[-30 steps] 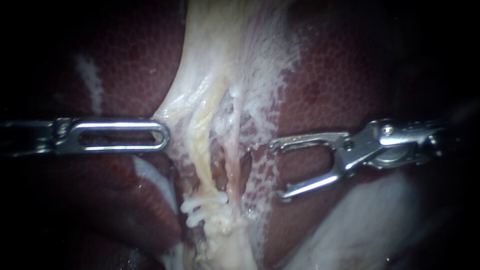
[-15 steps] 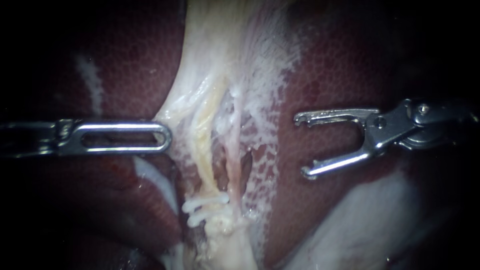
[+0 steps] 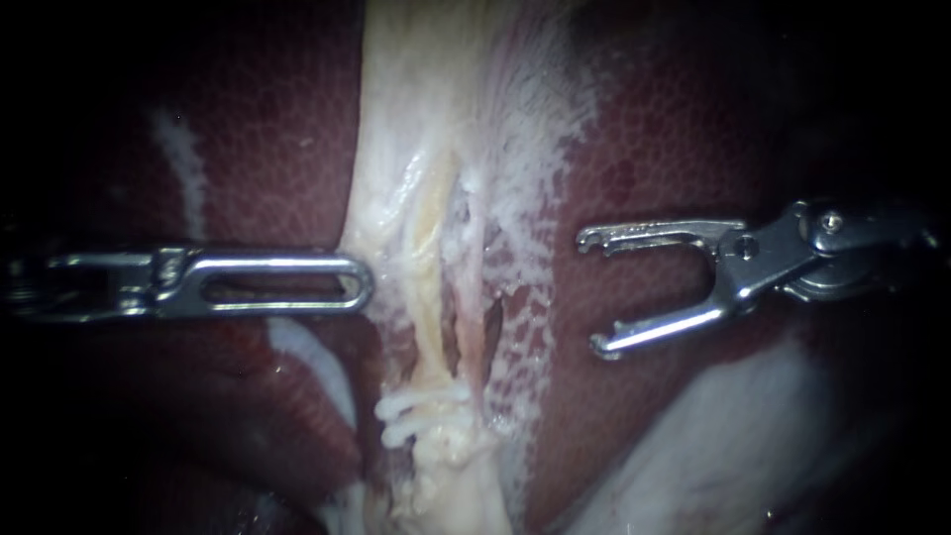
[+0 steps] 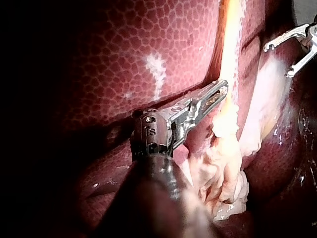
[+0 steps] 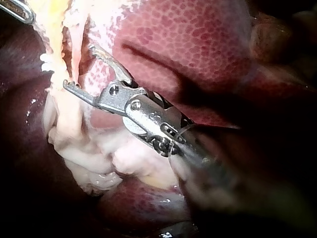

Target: Going back second clip left tube

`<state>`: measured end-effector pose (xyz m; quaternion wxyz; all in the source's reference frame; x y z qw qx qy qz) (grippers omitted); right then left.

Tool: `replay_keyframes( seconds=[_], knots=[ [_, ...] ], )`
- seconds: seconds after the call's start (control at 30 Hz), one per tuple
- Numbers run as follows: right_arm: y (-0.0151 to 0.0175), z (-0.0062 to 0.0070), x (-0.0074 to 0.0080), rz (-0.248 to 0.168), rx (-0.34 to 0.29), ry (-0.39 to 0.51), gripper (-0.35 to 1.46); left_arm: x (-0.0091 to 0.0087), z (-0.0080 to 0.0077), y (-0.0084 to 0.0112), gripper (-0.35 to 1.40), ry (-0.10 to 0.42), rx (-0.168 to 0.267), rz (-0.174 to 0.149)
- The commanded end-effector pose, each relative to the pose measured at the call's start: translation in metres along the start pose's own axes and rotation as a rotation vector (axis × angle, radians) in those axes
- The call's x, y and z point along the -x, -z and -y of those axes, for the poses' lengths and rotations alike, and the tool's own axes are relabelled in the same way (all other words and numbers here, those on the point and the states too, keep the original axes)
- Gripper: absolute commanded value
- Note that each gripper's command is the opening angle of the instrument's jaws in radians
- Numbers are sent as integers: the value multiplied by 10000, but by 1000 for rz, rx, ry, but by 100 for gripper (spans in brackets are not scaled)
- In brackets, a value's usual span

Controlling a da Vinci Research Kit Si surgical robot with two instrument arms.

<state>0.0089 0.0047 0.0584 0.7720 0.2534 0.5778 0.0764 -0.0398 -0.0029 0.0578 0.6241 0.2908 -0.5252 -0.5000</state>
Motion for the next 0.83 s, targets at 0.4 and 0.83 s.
replay_keyframes(
  seconds=[0.4,0.83],
  knots=[
    [-1,1,0,0,0,0,60,-5,0,-15,-35,3,-5,-12],
    [-1,1,0,0,0,0,60,-6,1,-15,-35,2,-5,-12]
  ],
)
